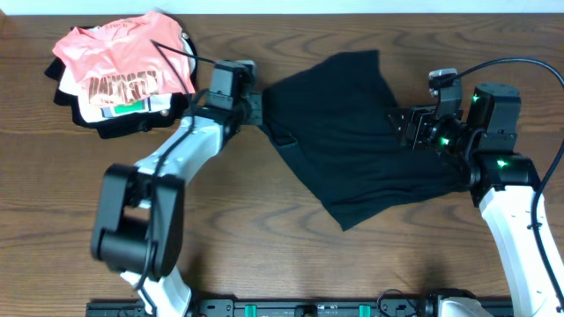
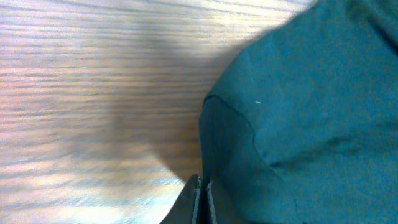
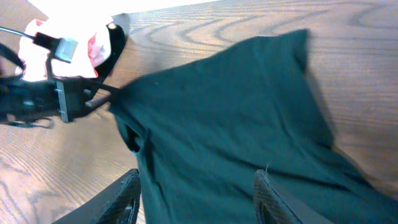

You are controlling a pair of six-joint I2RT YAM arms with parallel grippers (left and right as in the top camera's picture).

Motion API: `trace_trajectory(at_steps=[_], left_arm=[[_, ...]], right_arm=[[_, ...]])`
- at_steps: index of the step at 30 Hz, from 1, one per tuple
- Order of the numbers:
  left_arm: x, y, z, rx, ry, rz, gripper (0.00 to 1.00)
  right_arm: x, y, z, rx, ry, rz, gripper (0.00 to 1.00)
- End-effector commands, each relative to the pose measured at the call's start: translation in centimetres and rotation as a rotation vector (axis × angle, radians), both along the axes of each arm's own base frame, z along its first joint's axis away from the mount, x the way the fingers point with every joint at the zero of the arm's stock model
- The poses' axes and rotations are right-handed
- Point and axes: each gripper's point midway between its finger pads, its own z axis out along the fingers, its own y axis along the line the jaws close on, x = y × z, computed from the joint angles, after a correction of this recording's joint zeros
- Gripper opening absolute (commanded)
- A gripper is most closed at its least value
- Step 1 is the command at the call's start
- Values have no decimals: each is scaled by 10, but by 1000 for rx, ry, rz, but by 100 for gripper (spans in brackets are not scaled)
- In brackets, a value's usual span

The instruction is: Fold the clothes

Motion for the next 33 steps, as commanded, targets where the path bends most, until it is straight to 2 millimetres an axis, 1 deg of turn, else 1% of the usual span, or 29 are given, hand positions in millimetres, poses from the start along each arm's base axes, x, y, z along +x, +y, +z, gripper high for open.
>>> trace_trajectory(at_steps=[1,3,5,7,8,10,12,14,19,22,24,27,30,33], left_arm=[[-4,17,12,-2,15,40,6],[-10,26,11,5,44,57,6],[-16,36,9,12,77,75,6],[-21,46,5,18,110,96,6],[-22,49,3,20,120,102,6],[-24,56,1,22,135,117,6],[-24,58,1,22,137,122,6],[-23,58,2,21,134,123,6],[-20,58,4,18,118,123,6],[-19,58,5,7,115,136,6],[-18,58,5,1,117,144,6],[-19,58,5,-5,120,153,6],[-19,58,5,-9,122,159,6],[-19,58,5,-9,123,159,6]], right_arm=[[-2,3,8,9,-9,7,56],[-4,3,6,9,7,7,55],[-9,3,0,10,42,7,52],[-19,4,-10,10,102,9,46],[-24,6,-15,5,130,19,45],[-41,11,-29,-23,205,54,46],[-56,14,-42,-56,281,59,50],[-75,18,-57,-110,370,70,52],[-109,34,-73,-171,513,94,52],[-119,38,-82,-224,565,43,52],[-124,37,-92,-275,605,-37,53],[-129,40,-108,-339,649,-140,56],[-129,45,-124,-391,674,-207,61],[-125,58,-142,-430,681,-205,65]])
